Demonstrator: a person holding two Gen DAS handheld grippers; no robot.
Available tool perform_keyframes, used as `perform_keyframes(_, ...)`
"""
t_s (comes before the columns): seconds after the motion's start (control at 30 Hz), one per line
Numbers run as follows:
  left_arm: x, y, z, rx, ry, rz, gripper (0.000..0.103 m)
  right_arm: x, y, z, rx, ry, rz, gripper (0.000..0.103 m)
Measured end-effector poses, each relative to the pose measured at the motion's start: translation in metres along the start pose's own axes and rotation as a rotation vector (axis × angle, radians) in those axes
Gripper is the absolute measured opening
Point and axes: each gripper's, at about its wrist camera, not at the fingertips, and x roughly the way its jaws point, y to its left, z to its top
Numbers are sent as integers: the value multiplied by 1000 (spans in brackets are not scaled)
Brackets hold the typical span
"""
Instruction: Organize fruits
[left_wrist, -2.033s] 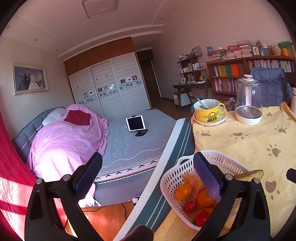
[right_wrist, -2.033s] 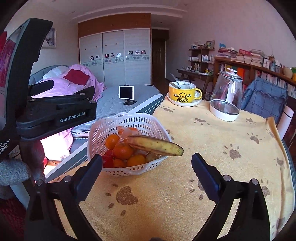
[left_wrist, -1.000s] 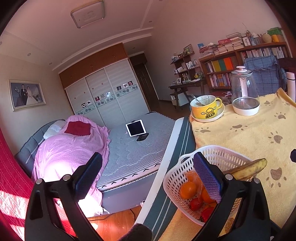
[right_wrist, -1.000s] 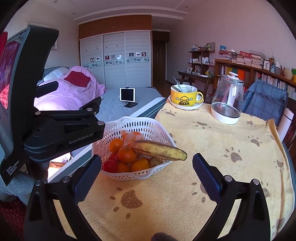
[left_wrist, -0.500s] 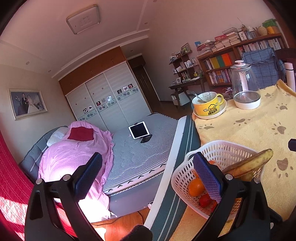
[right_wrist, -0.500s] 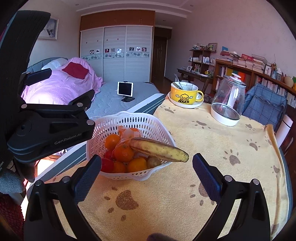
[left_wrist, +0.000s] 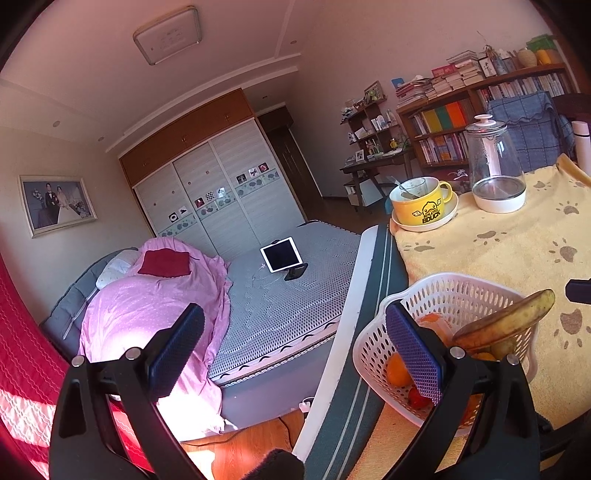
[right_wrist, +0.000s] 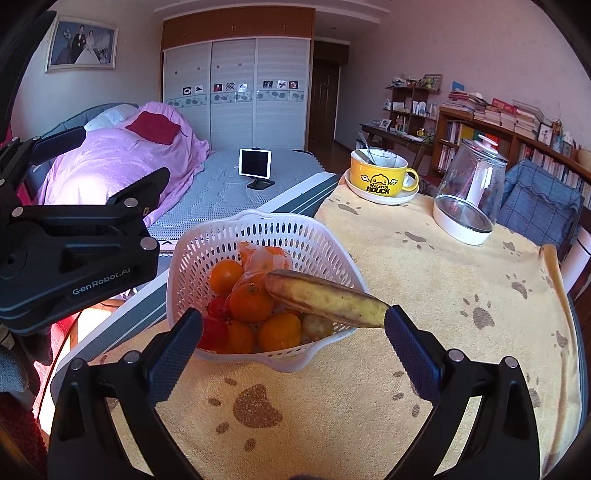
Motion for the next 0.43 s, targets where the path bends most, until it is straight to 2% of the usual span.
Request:
perform_keyframes(0.23,2,2,0,-8,8,8,100,3,3,-1,-14,17,-24,98)
perform_keyframes(0.43,1,1,1,-5,4,6,100,0,7,-3,-42,7,-112,98)
